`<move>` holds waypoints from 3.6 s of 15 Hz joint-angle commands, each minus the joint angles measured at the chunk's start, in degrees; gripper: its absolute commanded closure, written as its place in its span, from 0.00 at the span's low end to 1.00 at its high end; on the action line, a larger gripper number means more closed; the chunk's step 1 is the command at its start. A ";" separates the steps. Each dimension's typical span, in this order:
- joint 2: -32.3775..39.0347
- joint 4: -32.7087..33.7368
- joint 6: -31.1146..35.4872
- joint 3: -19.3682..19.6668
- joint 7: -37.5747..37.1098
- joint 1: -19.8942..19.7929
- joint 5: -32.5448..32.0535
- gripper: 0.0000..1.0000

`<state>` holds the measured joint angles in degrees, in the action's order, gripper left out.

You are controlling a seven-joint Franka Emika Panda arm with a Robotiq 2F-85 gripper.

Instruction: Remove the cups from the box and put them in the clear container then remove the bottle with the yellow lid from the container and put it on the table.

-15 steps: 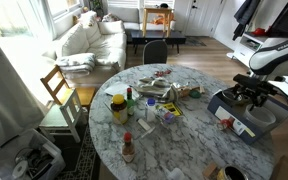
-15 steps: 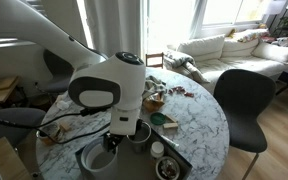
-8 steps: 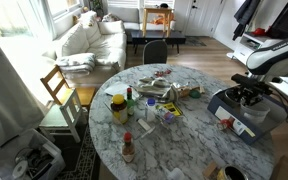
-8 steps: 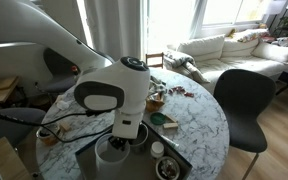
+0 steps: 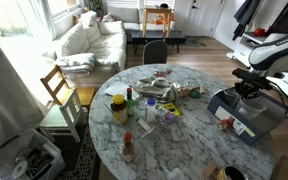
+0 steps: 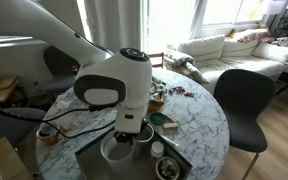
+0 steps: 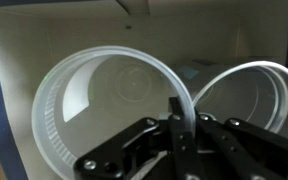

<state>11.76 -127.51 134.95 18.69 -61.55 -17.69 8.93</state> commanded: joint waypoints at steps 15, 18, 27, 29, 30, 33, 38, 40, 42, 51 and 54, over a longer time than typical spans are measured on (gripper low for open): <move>-25.17 0.55 -12.32 -9.61 12.57 7.55 -15.79 0.98; -23.99 2.04 -12.56 -10.83 10.32 6.58 -16.72 0.94; -24.19 1.65 -12.56 -10.81 11.52 6.55 -16.56 0.98; -22.29 4.93 -13.55 -12.11 14.13 8.67 -13.91 0.98; -21.34 6.74 -14.43 -13.01 15.75 9.91 -11.67 0.98; -16.76 12.89 -19.93 -16.51 19.02 13.76 -4.63 0.98; -5.57 26.26 -28.11 -21.15 18.14 18.73 0.45 0.98; -0.93 31.90 -30.63 -22.16 15.89 20.32 2.35 0.98; 3.15 36.46 -33.29 -22.59 13.64 21.49 4.85 0.98; 7.62 41.64 -33.10 -21.88 7.33 23.57 4.66 0.94; 9.27 41.78 -30.21 -22.50 4.71 23.95 7.57 0.98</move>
<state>19.43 -85.86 102.62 -3.89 -55.03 5.32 13.73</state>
